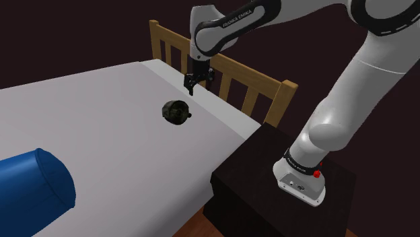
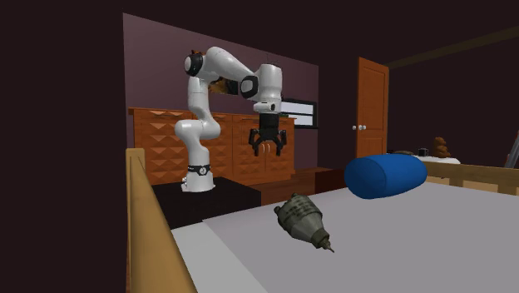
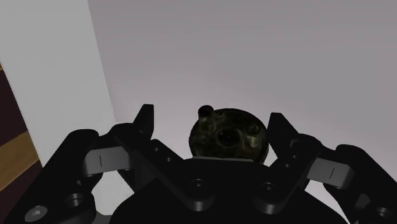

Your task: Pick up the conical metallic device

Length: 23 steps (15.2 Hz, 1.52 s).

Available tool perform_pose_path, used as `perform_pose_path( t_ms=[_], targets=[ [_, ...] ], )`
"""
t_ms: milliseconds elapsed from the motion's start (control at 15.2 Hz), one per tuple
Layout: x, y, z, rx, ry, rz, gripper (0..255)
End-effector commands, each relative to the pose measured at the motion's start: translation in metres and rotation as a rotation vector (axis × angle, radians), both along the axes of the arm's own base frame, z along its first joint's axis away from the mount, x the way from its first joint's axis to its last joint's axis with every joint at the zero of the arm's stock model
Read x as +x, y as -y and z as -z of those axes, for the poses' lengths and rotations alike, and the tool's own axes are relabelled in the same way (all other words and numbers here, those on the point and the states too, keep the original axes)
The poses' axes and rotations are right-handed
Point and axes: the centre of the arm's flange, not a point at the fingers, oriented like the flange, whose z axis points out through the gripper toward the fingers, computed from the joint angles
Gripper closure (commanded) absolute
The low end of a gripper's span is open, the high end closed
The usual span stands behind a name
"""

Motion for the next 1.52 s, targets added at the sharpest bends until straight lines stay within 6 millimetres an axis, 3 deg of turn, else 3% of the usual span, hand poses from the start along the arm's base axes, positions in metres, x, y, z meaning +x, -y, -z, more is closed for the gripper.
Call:
perform_pose_path(
  t_ms=[0,660,1188,1320,1386,1452],
  targets=[
    [0.018,-0.01,0.02,0.004,-0.005,0.005,0],
    [0.102,-0.058,0.113,0.022,-0.03,0.028,0],
    [0.103,-0.058,0.154,0.022,-0.031,0.029,0],
    [0.103,-0.058,0.154,0.022,-0.031,0.029,0],
    [0.103,-0.058,0.154,0.022,-0.031,0.029,255],
    [0.103,-0.058,0.154,0.022,-0.031,0.029,255]
  ],
)
